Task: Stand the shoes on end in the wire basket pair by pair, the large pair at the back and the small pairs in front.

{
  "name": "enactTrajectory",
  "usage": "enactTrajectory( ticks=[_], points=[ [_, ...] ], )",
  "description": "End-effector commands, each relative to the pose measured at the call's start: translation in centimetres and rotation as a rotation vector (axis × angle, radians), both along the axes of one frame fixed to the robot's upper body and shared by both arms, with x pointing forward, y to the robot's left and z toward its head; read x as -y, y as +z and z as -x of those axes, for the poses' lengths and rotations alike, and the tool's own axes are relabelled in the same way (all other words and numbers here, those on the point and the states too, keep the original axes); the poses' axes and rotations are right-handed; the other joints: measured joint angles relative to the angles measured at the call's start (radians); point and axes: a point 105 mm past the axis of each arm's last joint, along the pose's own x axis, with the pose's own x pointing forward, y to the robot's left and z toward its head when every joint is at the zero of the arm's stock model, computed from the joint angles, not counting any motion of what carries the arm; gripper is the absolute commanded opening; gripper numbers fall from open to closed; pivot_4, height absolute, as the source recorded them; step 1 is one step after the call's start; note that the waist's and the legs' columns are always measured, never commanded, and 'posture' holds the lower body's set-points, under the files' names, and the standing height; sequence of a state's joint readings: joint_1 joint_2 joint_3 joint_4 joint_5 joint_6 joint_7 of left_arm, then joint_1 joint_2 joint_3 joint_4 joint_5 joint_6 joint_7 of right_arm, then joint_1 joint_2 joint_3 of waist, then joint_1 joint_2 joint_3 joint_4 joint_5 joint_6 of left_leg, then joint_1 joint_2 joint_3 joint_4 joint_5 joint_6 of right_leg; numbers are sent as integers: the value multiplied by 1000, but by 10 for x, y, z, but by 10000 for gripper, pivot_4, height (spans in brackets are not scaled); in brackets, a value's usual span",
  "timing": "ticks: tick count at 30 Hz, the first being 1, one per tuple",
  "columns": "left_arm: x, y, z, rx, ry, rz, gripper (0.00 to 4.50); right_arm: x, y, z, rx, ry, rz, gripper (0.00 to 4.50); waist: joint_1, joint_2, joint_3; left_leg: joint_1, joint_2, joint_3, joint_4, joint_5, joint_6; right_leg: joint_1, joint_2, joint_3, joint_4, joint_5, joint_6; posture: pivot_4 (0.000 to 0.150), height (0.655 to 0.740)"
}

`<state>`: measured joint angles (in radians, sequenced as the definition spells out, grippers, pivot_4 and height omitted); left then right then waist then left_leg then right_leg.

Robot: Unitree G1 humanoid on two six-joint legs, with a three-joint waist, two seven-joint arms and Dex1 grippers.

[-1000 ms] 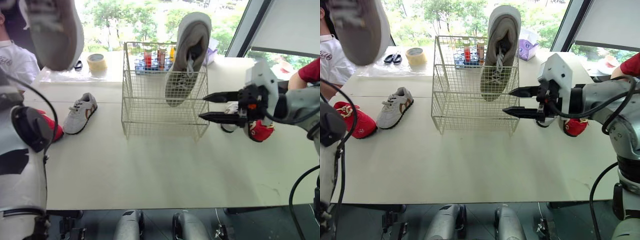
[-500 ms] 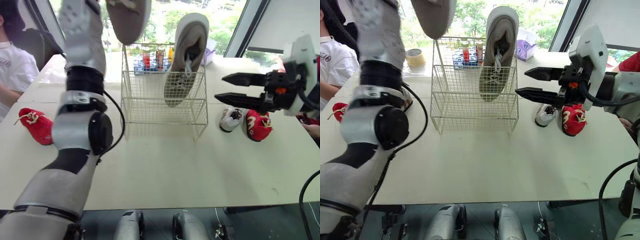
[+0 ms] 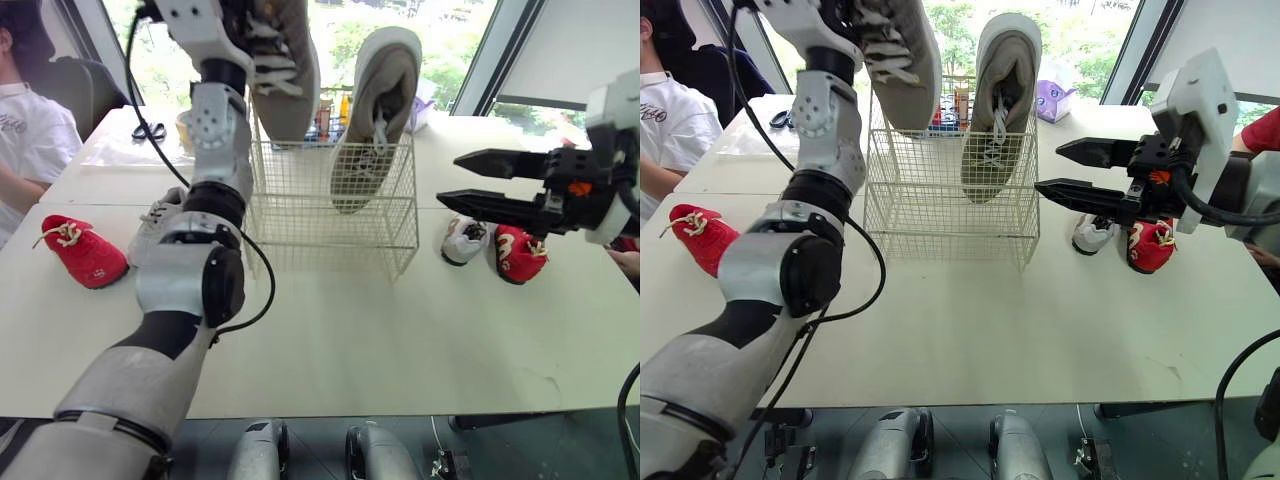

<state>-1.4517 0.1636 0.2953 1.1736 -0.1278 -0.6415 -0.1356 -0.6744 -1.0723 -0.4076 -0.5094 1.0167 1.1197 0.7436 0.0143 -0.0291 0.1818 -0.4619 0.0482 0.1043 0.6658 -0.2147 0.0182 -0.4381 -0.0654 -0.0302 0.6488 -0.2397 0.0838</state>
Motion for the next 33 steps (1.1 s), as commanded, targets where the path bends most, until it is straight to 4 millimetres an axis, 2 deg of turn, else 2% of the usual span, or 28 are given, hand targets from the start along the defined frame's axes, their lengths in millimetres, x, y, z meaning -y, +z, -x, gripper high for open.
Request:
enactTrajectory(
  ticks=[1, 4, 10, 12, 13, 16, 17, 19, 24, 26, 28, 29, 31, 33],
  points=[
    [5, -11, -1, -8, 11, -39, 380, -1, 12, 6, 56, 5, -3, 28215, -1, 0, 0, 0, 0, 0, 0, 0, 0, 0, 0, 0, 0, 0, 0, 1500, 7351],
    [10, -21, -3, -34, -12, -59, 380, -2, 11, 3, 51, 8, -5, 28215, -1, 0, 0, 0, 0, 0, 0, 0, 0, 0, 0, 0, 0, 0, 0, 1500, 7351],
    [3, -32, 1, -51, -47, -93, 380, -5, 5, 2, 38, 30, -15, 28215, -2, 1, -1, 0, 1, 0, 0, 0, 0, 0, 0, 0, 0, 0, 0, 1500, 7351],
    [-1, -36, 5, -66, -56, -90, 9295, -7, 1, 1, 27, 39, -18, 28215, -2, 2, -1, 0, 1, -1, 0, 0, 0, 0, 1, 0, 0, 0, 0, 1500, 7351],
    [-3, -39, 9, -73, -65, -89, 11641, -8, -1, 1, 17, 47, -22, 28215, -2, 2, -1, 1, 1, -1, 0, 0, 0, 0, 1, 1, 1, 0, 0, 1500, 7351],
    [-6, -48, 25, -118, -87, -108, 27415, -10, -7, -2, 0, 57, -28, 28215, -3, 2, -1, 1, 2, -1, 0, 0, 0, 0, 1, 1, 1, 0, 0, 1500, 7351],
    [-9, -51, 31, -141, -93, -106, 31470, -10, -9, -4, -3, 56, -30, 28215, -3, 2, -1, 1, 2, -1, 0, 0, 0, 0, 1, 1, 1, 0, 0, 1500, 7351],
    [-13, -57, 40, -187, -105, -104, 31470, -10, -11, -9, 1, 44, -32, 28215, -3, 2, -1, 1, 2, -2, 0, 0, 0, 0, 1, 1, 1, 0, 0, 1500, 7351],
    [-31, -73, 76, -347, -175, -115, 31470, -5, -5, -49, 126, -85, -22, 28215, -11, 2, -1, 1, 2, -1, 0, 0, 0, 0, 1, 1, 1, 0, 0, 1500, 7351],
    [-41, -77, 89, -399, -187, -121, 31470, 4, -8, -64, 148, -152, -33, 28215, -7, 2, -1, 1, 2, -2, 0, 1, -1, 0, 2, 1, 1, 0, 0, 1500, 7351],
    [-50, -79, 102, -448, -216, -125, 31939, 19, -14, -78, 167, -249, -39, 33139, -3, 2, -1, 1, 2, -2, 0, 1, -1, 0, 2, 1, 1, 0, 0, 1500, 7351],
    [-55, -81, 108, -469, -246, -118, 37024, 27, -17, -83, 167, -292, -51, 36956, 0, 2, -1, 1, 2, -2, 0, 1, -1, 0, 2, 1, 1, 0, 0, 1500, 7351],
    [-60, -84, 121, -510, -320, -116, 44392, 41, -24, -87, 174, -363, -84, 44999, 0, 2, -1, 1, 1, -2, 0, 1, -2, 1, 1, 1, 1, 0, 0, 1500, 7351],
    [-57, -93, 142, -559, -440, -189, 44392, 56, -33, -91, 197, -466, -123, 44999, -2, 2, -1, 1, 1, -3, 1, 1, -2, 2, 1, 0, 0, 0, 0, 1500, 7351]
  ],
)
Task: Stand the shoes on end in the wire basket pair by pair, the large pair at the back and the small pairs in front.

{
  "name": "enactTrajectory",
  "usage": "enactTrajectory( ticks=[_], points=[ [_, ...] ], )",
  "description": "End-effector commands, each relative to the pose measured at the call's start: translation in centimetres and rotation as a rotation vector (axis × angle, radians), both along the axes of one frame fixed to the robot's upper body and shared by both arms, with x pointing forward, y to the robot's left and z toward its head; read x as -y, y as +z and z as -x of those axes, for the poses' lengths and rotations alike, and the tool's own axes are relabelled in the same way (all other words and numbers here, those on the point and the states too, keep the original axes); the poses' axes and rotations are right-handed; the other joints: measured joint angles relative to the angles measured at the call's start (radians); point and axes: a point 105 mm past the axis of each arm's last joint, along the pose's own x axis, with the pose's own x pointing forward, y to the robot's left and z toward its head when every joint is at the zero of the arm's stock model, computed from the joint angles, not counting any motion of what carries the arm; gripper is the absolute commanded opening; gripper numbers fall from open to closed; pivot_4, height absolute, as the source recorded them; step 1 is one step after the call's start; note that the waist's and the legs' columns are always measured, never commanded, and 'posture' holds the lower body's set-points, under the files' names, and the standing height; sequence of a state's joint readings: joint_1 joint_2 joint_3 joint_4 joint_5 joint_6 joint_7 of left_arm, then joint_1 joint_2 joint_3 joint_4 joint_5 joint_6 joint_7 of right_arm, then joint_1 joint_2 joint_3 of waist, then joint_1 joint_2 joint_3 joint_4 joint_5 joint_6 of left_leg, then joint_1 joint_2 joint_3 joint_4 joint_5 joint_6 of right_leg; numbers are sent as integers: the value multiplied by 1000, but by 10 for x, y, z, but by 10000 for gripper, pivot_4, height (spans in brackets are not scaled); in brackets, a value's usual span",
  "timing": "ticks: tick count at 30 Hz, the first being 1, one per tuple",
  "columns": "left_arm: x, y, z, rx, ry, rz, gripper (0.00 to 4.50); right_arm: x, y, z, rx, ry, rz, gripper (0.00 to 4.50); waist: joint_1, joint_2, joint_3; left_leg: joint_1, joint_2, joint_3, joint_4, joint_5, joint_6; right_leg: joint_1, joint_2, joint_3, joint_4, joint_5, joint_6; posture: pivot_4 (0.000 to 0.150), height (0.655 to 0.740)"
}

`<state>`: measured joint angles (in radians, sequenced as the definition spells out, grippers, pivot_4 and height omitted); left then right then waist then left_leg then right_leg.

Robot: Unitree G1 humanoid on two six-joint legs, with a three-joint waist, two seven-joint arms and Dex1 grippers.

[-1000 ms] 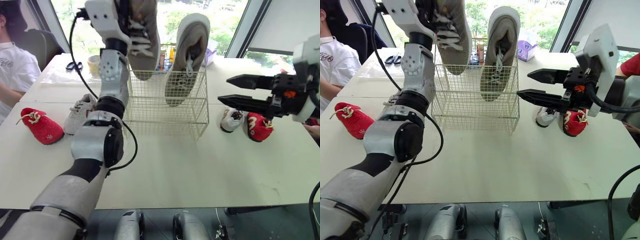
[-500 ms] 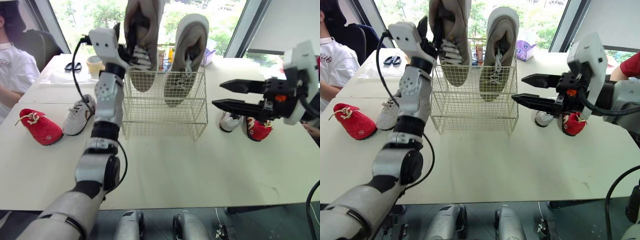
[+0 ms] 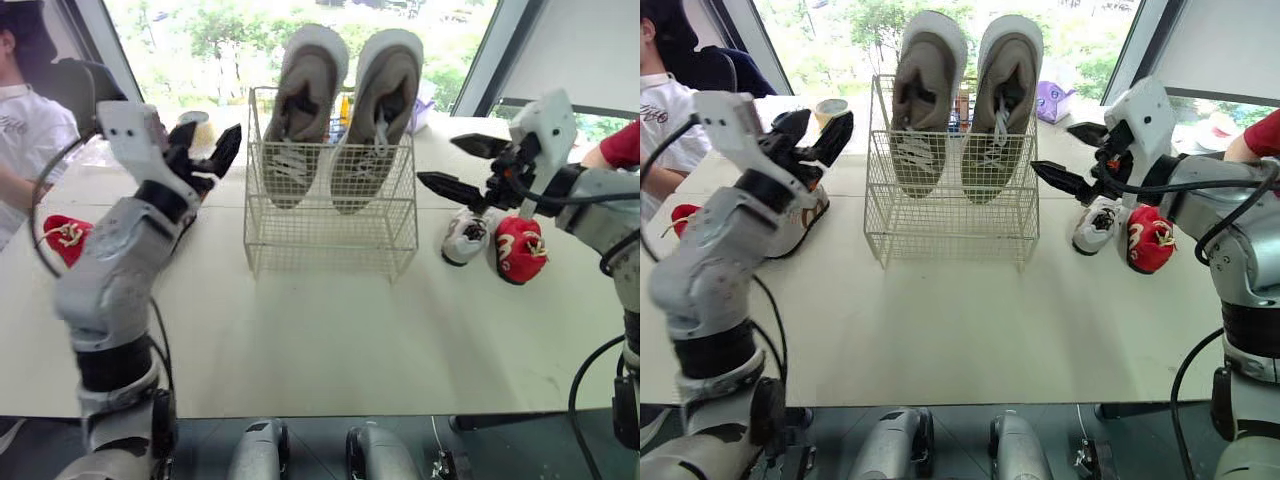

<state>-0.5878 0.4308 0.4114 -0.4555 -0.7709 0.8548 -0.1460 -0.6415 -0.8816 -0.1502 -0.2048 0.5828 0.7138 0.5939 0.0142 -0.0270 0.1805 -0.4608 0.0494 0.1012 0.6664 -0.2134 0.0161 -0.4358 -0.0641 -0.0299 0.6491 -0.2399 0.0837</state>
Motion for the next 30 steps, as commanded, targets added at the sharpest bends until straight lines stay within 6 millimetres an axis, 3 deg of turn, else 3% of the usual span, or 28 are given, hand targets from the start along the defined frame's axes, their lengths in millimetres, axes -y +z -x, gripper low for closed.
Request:
enactTrajectory(
  ticks=[1, 4, 7, 12, 21, 24, 30],
  points=[
    [13, 0, 44, -16, -242, -61, 44392, 31, 0, -4, 104, -208, -89, 44999, -3, 0, 0, 0, 0, 0, 0, 0, -1, 0, 0, 0, 0, 0, 0, 1500, 7351],
    [24, -17, 66, -76, -358, -100, 44392, 51, -26, -4, 108, -371, -189, 44999, -1, 0, 0, 1, 0, 0, -1, 3, -5, 1, 0, 0, 0, 0, 0, 1500, 7351],
    [41, -38, 84, -151, -465, -87, 44392, 68, -65, 3, 85, -548, -216, 44999, 0, 1, -1, 3, 0, 0, -1, 3, -6, 3, 0, -1, 0, 0, 0, 1500, 7351],
    [57, -58, 103, -219, -530, -57, 44392, 59, -110, 11, 15, -640, -221, 44999, -4, 3, -2, 8, 0, 0, -2, 0, -1, 6, 0, 1, 0, -2, -3, 1500, 7351],
    [64, -73, 116, -264, -580, -111, 44392, 53, -145, -5, -104, -717, -327, 44999, -3, 8, -5, 16, 0, 2, -5, -1, -1, 11, -1, 2, -2, -3, -6, 1500, 7351],
    [68, -79, 122, -296, -617, -117, 44392, 52, -158, -21, -150, -756, -409, 44999, -8, 8, -5, 16, 0, 3, -5, -1, 0, 11, -1, 2, -3, -4, -7, 1500, 7351],
    [72, -85, 122, -320, -634, -142, 44392, 51, -178, -54, -188, -851, -415, 44999, -13, 10, -6, 16, 0, 3, -7, -1, 0, 10, -1, 2, -4, -4, -7, 1500, 7351]
  ],
)
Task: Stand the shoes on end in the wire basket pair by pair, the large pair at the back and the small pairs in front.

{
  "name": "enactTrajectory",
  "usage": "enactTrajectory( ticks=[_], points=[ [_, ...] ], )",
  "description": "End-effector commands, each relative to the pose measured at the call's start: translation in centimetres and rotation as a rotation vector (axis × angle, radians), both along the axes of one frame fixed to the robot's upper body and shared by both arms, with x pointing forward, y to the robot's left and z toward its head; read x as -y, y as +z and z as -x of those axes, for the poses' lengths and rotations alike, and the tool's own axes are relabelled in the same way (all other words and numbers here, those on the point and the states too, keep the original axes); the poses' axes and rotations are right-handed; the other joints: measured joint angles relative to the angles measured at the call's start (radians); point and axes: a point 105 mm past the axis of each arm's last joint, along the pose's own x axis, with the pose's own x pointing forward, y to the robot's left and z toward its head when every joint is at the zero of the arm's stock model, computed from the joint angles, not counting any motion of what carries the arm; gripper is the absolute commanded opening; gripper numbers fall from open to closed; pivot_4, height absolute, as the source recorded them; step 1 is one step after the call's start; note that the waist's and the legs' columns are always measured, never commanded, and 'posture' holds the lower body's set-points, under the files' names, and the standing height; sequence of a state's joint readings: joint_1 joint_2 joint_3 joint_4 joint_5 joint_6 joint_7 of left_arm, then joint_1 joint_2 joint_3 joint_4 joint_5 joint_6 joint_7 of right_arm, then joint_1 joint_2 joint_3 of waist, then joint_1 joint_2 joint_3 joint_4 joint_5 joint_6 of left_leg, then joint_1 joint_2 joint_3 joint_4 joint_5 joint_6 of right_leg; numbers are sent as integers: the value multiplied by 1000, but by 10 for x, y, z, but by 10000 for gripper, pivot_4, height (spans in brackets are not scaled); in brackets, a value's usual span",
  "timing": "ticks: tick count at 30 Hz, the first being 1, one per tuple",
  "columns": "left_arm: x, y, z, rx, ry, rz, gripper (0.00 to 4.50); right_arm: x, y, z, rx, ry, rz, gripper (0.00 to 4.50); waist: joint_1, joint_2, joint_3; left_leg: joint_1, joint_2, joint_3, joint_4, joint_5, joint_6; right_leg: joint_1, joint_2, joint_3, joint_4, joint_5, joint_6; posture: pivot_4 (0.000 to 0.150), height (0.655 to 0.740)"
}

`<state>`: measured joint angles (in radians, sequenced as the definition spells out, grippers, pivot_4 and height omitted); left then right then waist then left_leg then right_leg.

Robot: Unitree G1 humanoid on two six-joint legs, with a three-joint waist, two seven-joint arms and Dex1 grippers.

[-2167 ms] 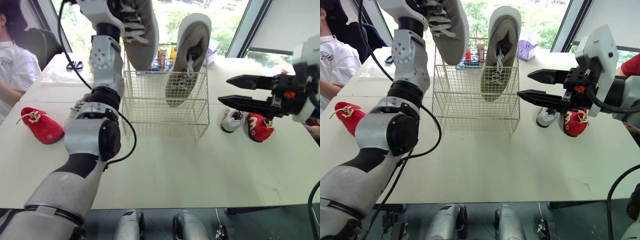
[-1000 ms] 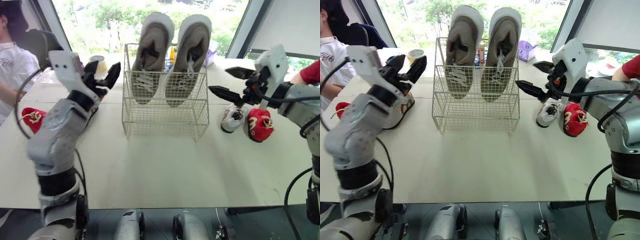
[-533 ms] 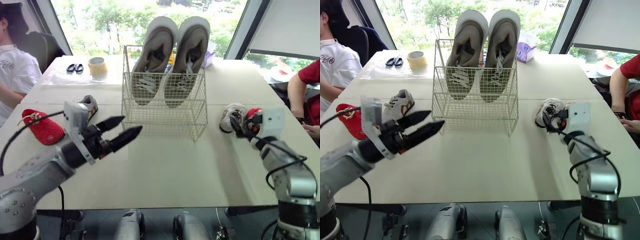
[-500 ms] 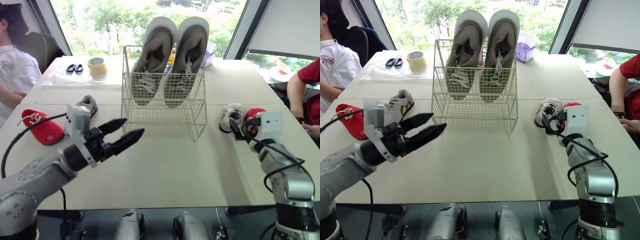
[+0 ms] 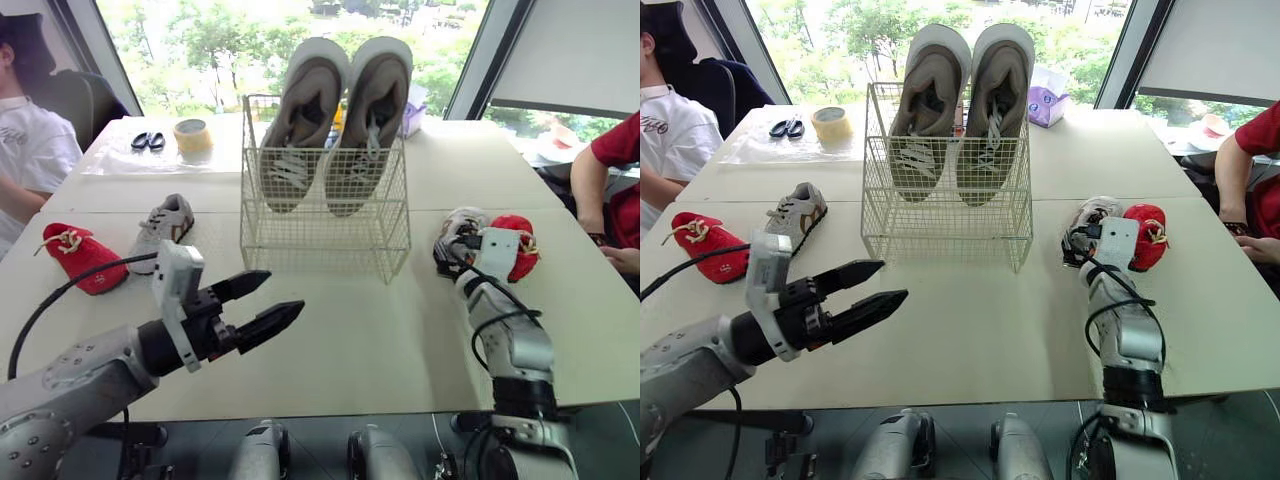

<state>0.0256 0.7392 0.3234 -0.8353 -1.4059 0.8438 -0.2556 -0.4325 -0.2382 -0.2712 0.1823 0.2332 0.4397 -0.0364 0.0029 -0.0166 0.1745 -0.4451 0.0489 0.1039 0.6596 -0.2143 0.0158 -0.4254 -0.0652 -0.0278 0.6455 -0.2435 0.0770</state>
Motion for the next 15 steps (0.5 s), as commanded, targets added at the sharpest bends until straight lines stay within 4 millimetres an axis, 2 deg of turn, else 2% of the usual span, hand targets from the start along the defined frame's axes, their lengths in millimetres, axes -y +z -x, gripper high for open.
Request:
enactTrajectory(
  ticks=[1, 3, 6, 9, 10, 12, 14, 15],
  points=[
    [6, 3, 4, 36, -32, -20, 44392, 7, 0, -15, -1, -82, 29, 44999, -3, 0, 0, 0, 0, 0, 0, 0, 0, 0, 0, 0, 0, 0, 0, 1500, 7351],
    [7, 2, 5, 38, -37, -31, 44392, 10, -5, -19, -21, -114, 38, 44999, -4, 0, 0, 0, 0, 0, 0, 0, 0, 0, 0, 0, 0, 0, 0, 1500, 7351],
    [6, 2, 7, 22, -46, -35, 45000, 9, -9, -21, -11, -119, 33, 37381, -11, 0, 0, 0, 0, 0, -2, 0, 0, 0, 0, 0, -1, 0, 0, 1500, 7351],
    [2, 5, 8, 2, -53, -30, 45000, 7, -4, -19, 11, -99, 48, 23664, -17, 0, 0, 0, 0, 0, -3, 0, 0, 0, 0, 0, -1, 0, 0, 1500, 7351],
    [1, 7, 7, -3, -51, -24, 45000, 8, -1, -18, 23, -99, 53, 21391, -17, 0, 0, 1, 0, 0, -3, 0, 0, 0, 0, 0, -1, 0, 0, 1500, 7351],
    [-8, 18, 2, -9, -41, 5, 45000, 13, 25, -16, 100, -83, 113, 20601, -16, 1, 0, 1, 0, -1, -4, 0, -1, 0, 0, 0, -1, 0, 0, 1500, 7351],
    [-24, 40, -8, -4, -28, 101, 45000, 20, 76, -13, 255, -65, 222, 20601, -13, 4, 2, 1, -1, 0, -6, 1, -1, -1, -1, 0, -1, 0, 0, 1500, 7351],
    [-30, 49, -10, -2, -29, 141, 45000, 22, 94, -11, 307, -58, 262, 20601, -13, 9, 4, 1, -1, 0, -6, 1, -2, -2, -1, 0, -1, 0, 0, 1500, 7351]
  ],
)
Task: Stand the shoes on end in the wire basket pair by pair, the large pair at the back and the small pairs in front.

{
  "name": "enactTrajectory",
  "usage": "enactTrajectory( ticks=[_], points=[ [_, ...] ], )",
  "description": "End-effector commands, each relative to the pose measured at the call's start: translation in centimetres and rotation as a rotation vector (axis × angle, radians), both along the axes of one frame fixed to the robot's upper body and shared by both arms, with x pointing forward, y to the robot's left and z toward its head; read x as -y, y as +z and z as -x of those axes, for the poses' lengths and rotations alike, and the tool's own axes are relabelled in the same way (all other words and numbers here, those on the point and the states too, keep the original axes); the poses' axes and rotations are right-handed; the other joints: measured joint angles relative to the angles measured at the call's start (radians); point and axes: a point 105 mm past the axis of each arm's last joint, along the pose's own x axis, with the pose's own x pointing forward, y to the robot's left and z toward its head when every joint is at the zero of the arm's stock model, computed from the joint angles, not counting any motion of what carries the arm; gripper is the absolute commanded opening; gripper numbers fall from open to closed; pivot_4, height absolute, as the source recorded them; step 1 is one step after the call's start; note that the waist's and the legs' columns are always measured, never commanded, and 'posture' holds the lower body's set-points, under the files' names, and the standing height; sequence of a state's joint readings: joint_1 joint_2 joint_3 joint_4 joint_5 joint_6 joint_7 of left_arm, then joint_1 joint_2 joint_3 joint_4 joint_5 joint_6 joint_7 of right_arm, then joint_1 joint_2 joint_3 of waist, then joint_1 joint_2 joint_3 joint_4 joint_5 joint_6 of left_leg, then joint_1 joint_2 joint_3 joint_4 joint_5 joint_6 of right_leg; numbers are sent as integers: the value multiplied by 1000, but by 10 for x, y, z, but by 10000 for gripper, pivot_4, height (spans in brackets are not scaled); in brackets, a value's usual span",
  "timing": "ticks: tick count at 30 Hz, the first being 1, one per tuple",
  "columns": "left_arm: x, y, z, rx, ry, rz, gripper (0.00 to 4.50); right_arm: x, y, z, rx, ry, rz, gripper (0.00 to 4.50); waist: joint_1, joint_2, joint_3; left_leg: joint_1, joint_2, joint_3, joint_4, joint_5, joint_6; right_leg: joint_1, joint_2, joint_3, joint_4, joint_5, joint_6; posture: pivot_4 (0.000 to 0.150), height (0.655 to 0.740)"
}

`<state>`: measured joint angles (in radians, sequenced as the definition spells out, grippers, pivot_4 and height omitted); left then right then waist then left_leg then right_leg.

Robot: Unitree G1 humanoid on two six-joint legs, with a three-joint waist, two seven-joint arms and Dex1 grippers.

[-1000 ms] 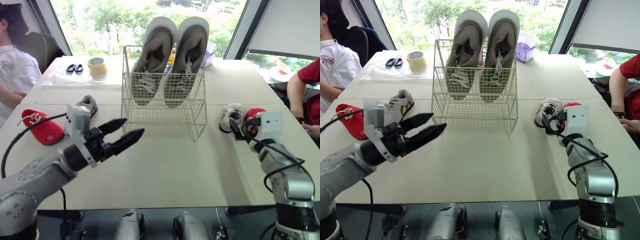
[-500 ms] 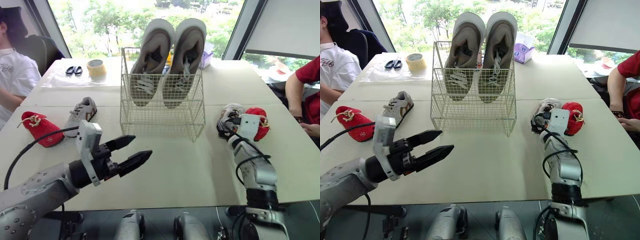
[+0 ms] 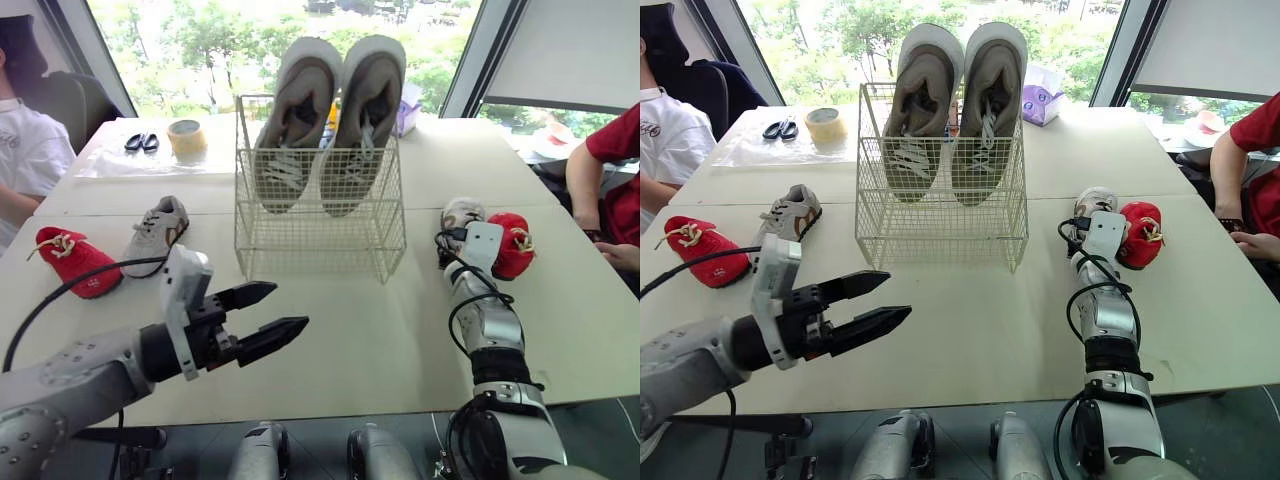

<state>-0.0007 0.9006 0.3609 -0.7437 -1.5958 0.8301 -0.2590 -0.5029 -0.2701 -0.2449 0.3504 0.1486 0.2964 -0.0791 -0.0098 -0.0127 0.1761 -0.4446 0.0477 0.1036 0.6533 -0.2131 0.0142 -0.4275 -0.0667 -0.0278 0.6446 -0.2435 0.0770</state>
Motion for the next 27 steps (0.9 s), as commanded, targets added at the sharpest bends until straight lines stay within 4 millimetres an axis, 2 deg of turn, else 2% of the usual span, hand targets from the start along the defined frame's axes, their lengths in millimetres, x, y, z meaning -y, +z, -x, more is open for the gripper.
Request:
enactTrajectory(
  ticks=[1, 3, 4, 5, 8, 11, 16, 19, 22, 27],
  points=[
    [-26, 47, -11, 70, 18, 168, 45000, 13, 124, 6, 366, 36, 228, 20601, -1, 7, 3, -1, -1, 1, 0, 0, 0, -1, -1, 0, 0, 0, 0, 1500, 7351],
    [-43, 69, -23, 124, 42, 181, 45000, 5, 204, 19, 582, 140, 418, 20601, -4, 11, 6, -1, -1, 1, 0, 0, 0, -1, -1, 1, -1, 0, 0, 1500, 7351],
    [-50, 78, -30, 148, 58, 188, 45000, -5, 236, 28, 662, 216, 502, 20601, -5, 14, 8, -1, -1, 2, -1, 0, 0, -3, 0, 1, -1, 0, 0, 1500, 7351],
    [-55, 86, -36, 157, 59, 201, 45000, -16, 258, 35, 710, 296, 594, 20601, -5, 16, 9, -1, -1, 3, -1, 0, 0, -3, 0, 2, -1, 0, 0, 1500, 7351],
    [-63, 114, -44, 187, -7, 288, 45000, -42, 297, 59, 786, 529, 816, 20601, -8, 11, 6, 2, -2, 3, -6, 0, 0, -2, 5, 3, -3, 0, 2, 1500, 7351],
    [-68, 139, -53, 220, -56, 358, 45000, -62, 327, 80, 828, 695, 942, 20601, -7, 6, 6, 3, 2, 1, -7, -1, -2, 0, 10, -1, -3, -3, 2, 1500, 7351],
    [-61, 150, -59, 223, -145, 358, 45000, -111, 334, 101, 845, 968, 1129, 20601, -7, 7, 7, 2, 1, 2, -6, 0, -2, -1, 6, 0, -1, -2, 2, 1500, 7351],
    [-55, 150, -62, 216, -201, 319, 45000, -138, 323, 113, 854, 1158, 1166, 20601, -7, 6, 7, 2, 0, 2, -6, 0, -3, -2, 5, 0, 0, -2, 2, 1500, 7351],
    [-53, 152, -67, 227, -239, 295, 45000, -157, 311, 122, 874, 1282, 1173, 20601, -3, 5, 8, 1, 0, 3, -5, 0, -3, -2, 5, -1, 1, -2, 2, 1500, 7351],
    [-48, 155, -74, 248, -290, 244, 45000, -178, 296, 128, 926, 1374, 1208, 20601, -2, 5, 8, 1, 0, 4, -4, 1, -4, -2, 4, -1, 1, -2, 2, 1500, 7351]
  ],
)
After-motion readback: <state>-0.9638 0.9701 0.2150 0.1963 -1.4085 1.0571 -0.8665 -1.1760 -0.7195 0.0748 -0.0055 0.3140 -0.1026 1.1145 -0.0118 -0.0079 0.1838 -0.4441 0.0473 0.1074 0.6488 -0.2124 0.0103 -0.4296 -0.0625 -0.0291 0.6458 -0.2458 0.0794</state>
